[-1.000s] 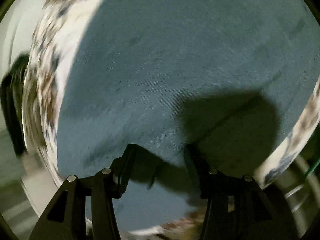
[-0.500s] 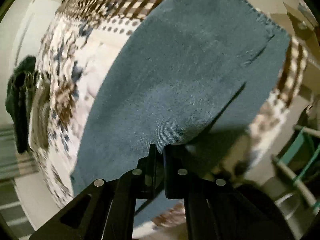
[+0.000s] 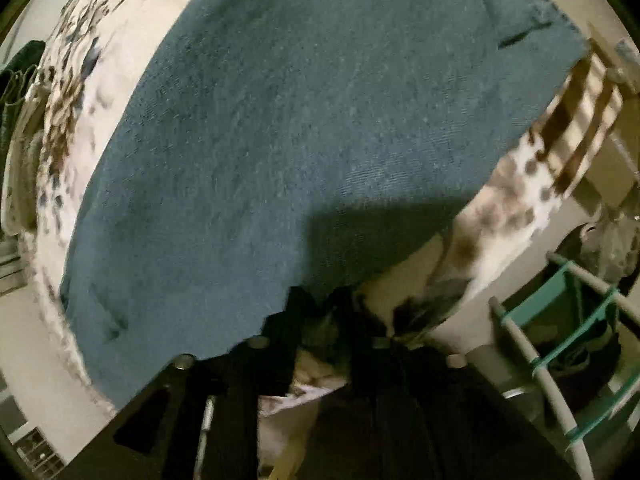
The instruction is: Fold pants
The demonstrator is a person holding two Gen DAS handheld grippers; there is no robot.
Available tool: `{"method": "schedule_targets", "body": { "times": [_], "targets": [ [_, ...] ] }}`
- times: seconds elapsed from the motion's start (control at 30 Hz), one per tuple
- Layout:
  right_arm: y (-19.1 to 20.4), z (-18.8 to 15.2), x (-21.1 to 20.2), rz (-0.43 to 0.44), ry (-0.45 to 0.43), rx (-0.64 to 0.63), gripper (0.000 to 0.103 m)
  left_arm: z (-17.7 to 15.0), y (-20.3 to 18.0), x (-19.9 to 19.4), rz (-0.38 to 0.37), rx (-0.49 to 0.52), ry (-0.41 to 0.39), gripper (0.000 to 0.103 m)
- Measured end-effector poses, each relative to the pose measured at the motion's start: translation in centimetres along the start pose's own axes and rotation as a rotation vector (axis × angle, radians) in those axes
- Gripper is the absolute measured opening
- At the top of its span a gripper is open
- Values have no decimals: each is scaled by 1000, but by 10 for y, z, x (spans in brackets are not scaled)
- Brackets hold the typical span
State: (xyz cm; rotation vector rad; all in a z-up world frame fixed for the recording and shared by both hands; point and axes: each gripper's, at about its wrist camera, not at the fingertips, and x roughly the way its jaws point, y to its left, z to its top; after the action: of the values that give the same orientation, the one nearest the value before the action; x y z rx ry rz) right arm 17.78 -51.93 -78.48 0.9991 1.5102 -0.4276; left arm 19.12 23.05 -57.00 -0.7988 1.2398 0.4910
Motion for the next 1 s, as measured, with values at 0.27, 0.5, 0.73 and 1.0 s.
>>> {"method": "schedule_targets", "body": {
  "times": [0.27, 0.5, 0.73, 1.0],
  "targets": [
    [-82, 25, -80, 74, -217, 162, 53, -59, -99, -36, 0, 289, -10, 77],
    [-132, 102, -125, 87, -383, 251, 53, -178, -224, 13, -86, 616, 147, 77],
    [-147, 157, -106, 26, -383, 297, 4, -264, -280, 63, -20, 858, 235, 77],
    [-173, 150, -143, 124, -385, 274, 1, -273, -276, 93, 52, 882, 288, 77]
  ]
}}
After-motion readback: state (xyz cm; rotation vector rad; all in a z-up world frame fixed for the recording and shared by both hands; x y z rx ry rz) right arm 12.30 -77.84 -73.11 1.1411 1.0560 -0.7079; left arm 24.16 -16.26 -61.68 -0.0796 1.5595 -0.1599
